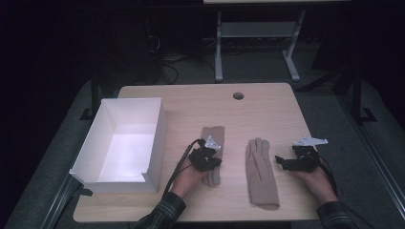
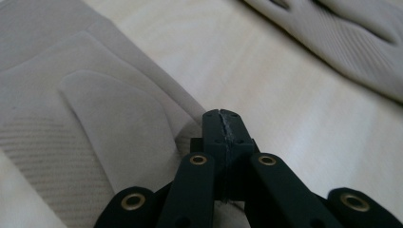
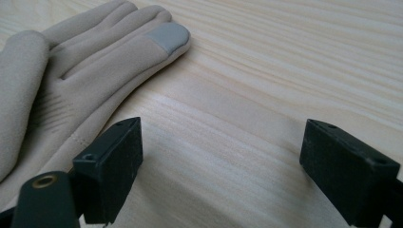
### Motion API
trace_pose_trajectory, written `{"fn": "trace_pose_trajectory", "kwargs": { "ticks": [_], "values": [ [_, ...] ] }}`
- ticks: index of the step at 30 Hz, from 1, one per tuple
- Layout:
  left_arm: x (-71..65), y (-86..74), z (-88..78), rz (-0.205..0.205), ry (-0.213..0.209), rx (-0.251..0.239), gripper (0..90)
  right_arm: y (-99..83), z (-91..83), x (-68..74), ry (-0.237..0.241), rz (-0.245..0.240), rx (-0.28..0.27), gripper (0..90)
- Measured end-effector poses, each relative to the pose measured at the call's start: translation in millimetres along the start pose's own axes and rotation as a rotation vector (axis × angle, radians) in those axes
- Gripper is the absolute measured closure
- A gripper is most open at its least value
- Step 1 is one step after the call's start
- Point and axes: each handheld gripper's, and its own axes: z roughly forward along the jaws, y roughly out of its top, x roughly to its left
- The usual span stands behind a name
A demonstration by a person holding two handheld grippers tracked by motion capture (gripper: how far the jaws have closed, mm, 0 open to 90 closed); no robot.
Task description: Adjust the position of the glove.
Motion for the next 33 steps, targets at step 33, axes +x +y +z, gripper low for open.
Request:
{"fn": "trace_pose_trajectory", "kwargs": {
  "ticks": [33],
  "values": [
    [59.9,46.3,33.7,-0.068,0.076,-0.003,89.8,0.1,0.3,0.3,0.002,-0.009,-0.002,14.0]
  ]
}}
